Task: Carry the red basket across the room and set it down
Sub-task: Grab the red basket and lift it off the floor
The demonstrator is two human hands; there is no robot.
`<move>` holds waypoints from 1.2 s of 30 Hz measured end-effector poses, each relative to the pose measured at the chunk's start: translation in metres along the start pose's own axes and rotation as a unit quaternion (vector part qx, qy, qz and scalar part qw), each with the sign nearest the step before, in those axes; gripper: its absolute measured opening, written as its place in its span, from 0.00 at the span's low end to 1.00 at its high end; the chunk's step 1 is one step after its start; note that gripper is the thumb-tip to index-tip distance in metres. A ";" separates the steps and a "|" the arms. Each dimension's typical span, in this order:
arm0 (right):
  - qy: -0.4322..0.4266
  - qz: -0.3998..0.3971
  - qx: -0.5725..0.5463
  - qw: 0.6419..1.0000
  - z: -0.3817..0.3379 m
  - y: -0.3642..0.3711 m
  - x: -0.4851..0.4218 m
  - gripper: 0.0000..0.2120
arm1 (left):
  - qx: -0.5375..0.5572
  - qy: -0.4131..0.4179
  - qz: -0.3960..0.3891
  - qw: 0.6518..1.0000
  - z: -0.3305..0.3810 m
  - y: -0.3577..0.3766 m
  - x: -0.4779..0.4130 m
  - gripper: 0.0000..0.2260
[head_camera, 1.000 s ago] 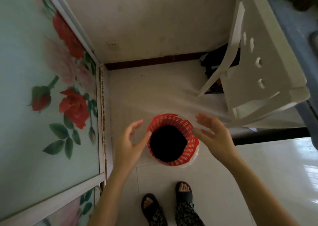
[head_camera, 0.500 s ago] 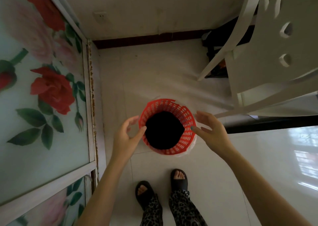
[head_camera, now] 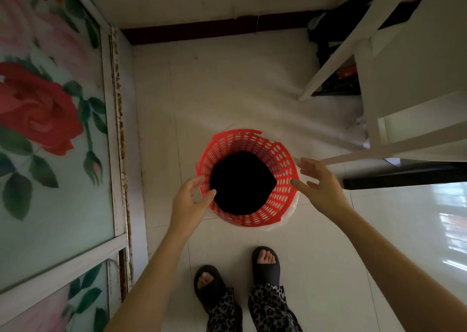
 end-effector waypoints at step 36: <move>0.173 -0.085 0.031 0.981 0.155 0.087 -0.101 0.30 | 0.032 -0.162 0.060 0.984 -0.156 0.086 -0.075 0.08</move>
Point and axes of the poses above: each hand's wrist, its own x-axis away from the middle knuckle, its own y-axis out of the palm, z = x × y, the point moved 8 cm from there along -x, towards the middle knuckle, and after that the axes turned 4 degrees about x, right-handed, at the moved point
